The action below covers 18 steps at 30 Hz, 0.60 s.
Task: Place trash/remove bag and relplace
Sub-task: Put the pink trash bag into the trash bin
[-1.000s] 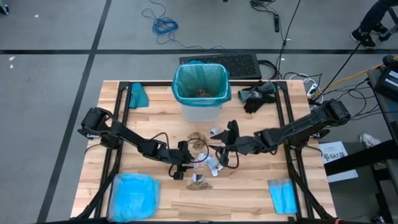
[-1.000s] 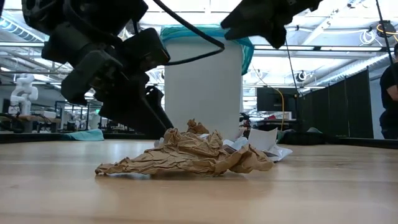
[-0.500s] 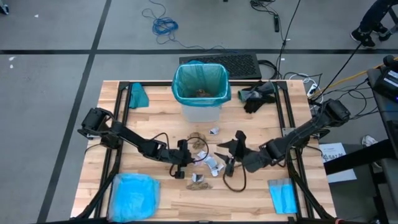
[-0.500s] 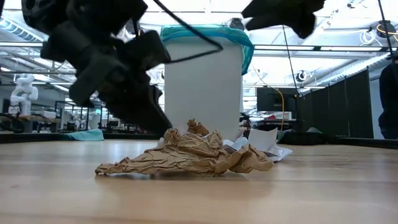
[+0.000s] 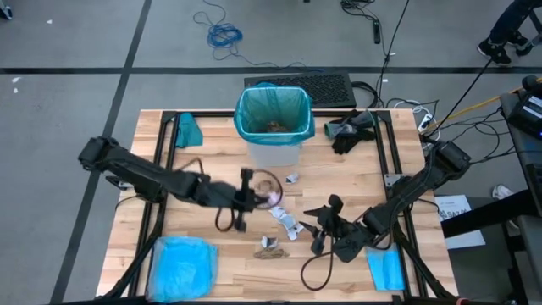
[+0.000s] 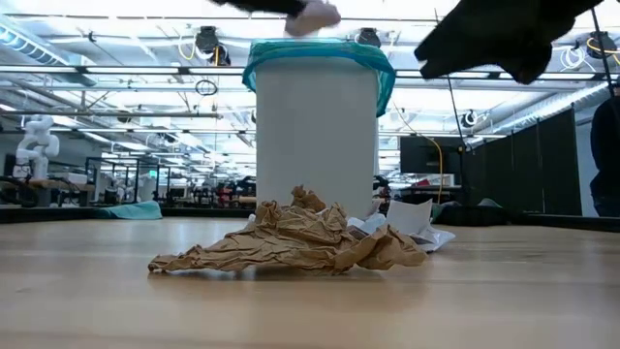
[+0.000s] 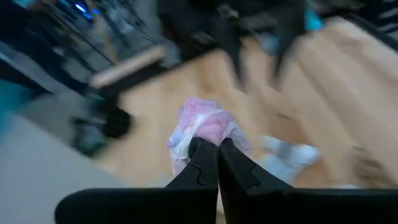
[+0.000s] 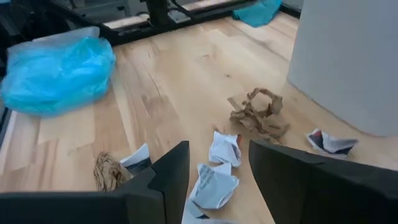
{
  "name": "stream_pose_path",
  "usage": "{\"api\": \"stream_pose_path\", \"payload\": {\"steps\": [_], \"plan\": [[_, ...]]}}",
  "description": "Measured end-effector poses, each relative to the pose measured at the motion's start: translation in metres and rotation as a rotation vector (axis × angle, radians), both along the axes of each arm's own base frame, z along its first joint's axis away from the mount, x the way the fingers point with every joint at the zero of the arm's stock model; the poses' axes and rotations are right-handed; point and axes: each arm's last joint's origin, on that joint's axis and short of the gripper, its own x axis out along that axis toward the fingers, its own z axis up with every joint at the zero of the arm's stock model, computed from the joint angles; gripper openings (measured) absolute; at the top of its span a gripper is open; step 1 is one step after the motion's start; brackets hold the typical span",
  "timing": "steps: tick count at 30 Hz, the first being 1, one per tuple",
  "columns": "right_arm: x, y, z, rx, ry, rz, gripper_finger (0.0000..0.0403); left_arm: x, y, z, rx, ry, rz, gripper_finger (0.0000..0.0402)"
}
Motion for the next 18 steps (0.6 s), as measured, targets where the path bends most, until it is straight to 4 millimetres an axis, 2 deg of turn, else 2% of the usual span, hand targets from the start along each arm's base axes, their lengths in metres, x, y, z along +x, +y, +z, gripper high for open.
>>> {"api": "stream_pose_path", "payload": {"steps": [4,11,15,18], "plan": [[0.004,0.003,-0.008,0.010,0.001,-0.009,0.0157,-0.003,0.033,0.041,0.090,-0.034,0.068,0.0000],[0.007,0.006,-0.020,0.034,0.012,-0.022,0.0157,-0.008,0.090,0.089,0.186,-0.068,0.201,0.0000],[0.010,0.013,-0.029,0.053,0.022,0.011,0.0157,-0.014,0.123,0.107,0.193,-0.076,0.261,0.0000],[0.013,0.017,-0.039,0.081,0.042,0.040,0.0157,-0.020,0.148,0.110,0.175,-0.068,0.304,0.0000]]}}
